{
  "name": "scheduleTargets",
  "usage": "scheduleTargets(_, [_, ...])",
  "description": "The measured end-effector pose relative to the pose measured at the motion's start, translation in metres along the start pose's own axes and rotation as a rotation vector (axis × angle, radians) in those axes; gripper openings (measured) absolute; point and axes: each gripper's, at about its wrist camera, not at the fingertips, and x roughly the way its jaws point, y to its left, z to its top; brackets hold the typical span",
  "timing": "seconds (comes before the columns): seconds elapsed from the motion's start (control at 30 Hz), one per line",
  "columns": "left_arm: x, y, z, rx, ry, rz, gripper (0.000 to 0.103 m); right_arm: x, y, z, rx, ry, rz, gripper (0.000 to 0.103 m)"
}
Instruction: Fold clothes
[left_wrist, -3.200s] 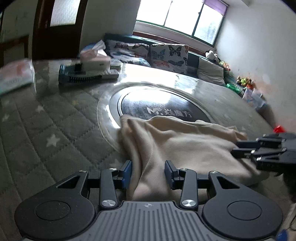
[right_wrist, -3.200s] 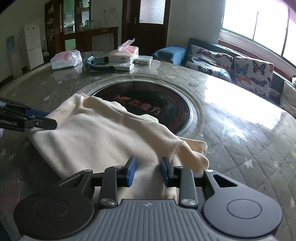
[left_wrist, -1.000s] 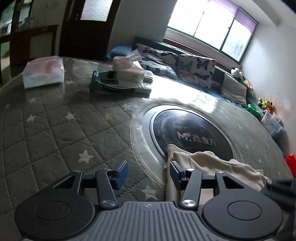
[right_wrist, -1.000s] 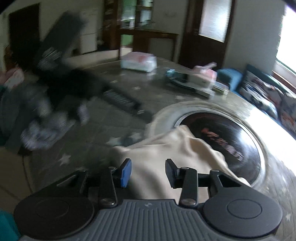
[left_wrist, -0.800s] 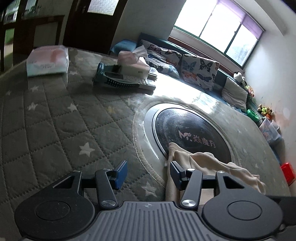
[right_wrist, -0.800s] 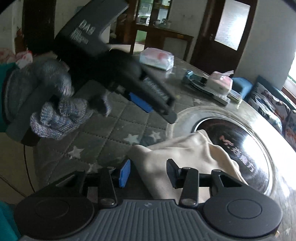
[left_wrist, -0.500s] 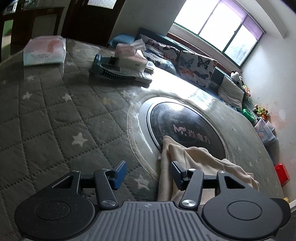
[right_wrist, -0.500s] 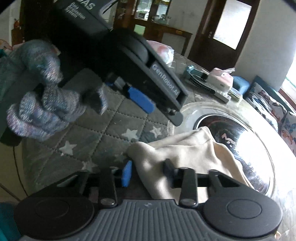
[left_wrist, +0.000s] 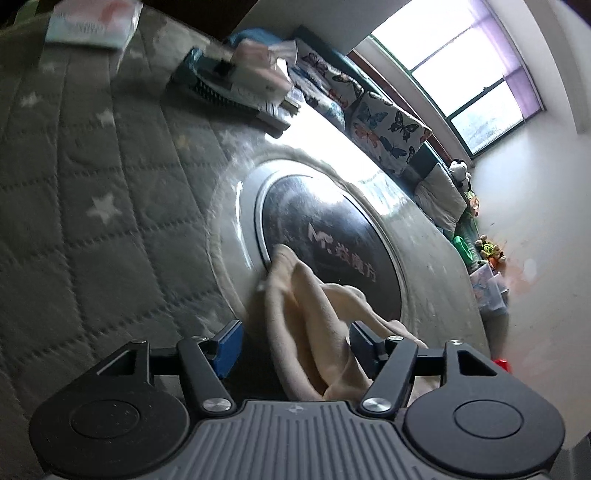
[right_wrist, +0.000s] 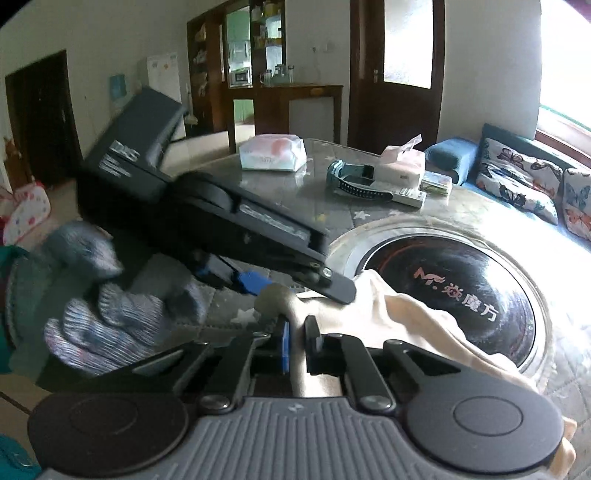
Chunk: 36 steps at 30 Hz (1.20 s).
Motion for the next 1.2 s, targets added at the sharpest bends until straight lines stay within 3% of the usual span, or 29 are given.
scheduleTargets(0.07, [0.003,-0.001,-0.003,-0.006,0.009,-0.007,0.06,-0.005,0.004,-0.003,-0.008,-0.004,0.013,0.007])
scheduleTargets(0.1, [0.005,-0.002,-0.004,-0.007,0.016,-0.011,0.044,-0.007,0.006,-0.004,-0.013,-0.003,0.023,0.007])
scheduleTargets(0.2, [0.013,0.0,-0.008,-0.029,0.047,-0.013,0.02,-0.007,0.011,-0.008,-0.022,0.003,0.037,0.007])
scheduleTargets(0.27, [0.015,0.001,-0.009,-0.03,0.043,-0.013,0.017,-0.008,0.013,-0.012,-0.021,0.008,0.048,0.007])
scheduleTargets(0.4, [0.014,0.002,-0.009,-0.009,0.04,-0.006,0.017,-0.017,0.001,-0.02,0.023,0.007,0.034,0.018])
scheduleTargets(0.53, [0.013,0.0,-0.009,0.008,0.037,0.001,0.017,-0.036,-0.027,-0.03,0.082,0.002,-0.056,0.02])
scheduleTargets(0.67, [0.013,-0.004,-0.011,0.033,0.031,0.012,0.017,-0.054,-0.069,-0.044,0.168,0.004,-0.215,0.029])
scheduleTargets(0.73, [0.013,-0.006,-0.011,0.042,0.029,0.017,0.017,-0.06,-0.097,-0.053,0.243,0.008,-0.302,0.032])
scheduleTargets(0.87, [0.014,-0.009,-0.013,0.066,0.024,0.029,0.017,-0.068,-0.139,-0.075,0.385,0.006,-0.396,0.041])
scheduleTargets(1.07, [0.014,-0.015,-0.015,0.117,0.011,0.058,0.017,-0.055,-0.169,-0.099,0.55,-0.002,-0.389,0.047])
scheduleTargets(1.2, [0.015,-0.022,-0.017,0.171,-0.001,0.09,0.017,-0.056,-0.163,-0.103,0.556,-0.028,-0.36,0.041])
